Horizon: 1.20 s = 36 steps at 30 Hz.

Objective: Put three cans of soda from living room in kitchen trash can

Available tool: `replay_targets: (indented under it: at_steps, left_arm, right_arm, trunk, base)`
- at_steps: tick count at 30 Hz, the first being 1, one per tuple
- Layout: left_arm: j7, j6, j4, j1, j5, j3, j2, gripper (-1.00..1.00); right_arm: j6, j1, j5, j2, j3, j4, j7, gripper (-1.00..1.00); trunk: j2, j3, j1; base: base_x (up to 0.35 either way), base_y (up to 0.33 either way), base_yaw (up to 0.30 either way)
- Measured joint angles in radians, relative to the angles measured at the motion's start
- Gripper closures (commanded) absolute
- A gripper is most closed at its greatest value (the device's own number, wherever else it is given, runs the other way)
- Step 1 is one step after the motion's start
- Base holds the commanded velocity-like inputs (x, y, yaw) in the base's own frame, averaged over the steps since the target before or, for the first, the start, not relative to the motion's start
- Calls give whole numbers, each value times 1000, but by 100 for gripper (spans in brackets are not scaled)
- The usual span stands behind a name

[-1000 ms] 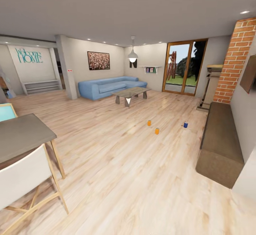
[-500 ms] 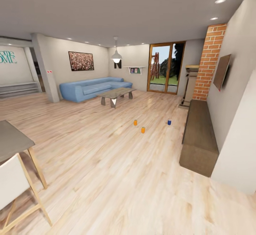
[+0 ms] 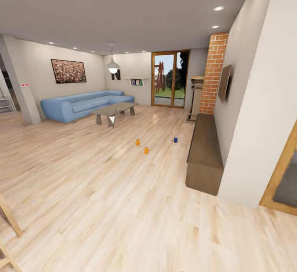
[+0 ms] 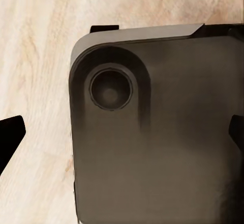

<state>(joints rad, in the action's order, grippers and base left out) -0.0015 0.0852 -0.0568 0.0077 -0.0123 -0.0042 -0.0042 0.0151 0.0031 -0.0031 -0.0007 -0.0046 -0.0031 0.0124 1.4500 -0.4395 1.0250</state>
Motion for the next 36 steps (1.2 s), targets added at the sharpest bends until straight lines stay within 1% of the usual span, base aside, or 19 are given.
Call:
replay_targets:
  at_steps: [11,20,27,36]
  left_arm:
    - [0,1,0,0,0,0,0,-100]
    - [0,1,0,0,0,0,0,-100]
    - [0,1,0,0,0,0,0,-100]
    - [0,1,0,0,0,1,0,-100]
  right_arm:
    - [0,0,0,0,0,0,8,-100]
    - [0,0,0,0,0,0,10,-100]
    - [0,0,0,1,0,0,11,-100]
    - [0,0,0,1,0,0,11,-100]
  trunk:
    - [0,1,0]
    - [0,1,0]
    - [0,1,0]
    - [0,1,0]
  base:
    - [-4,-204,-283]
    - [-94,-141,-283]
    - [-152,-90,-284]
    - [-110,-20,-284]
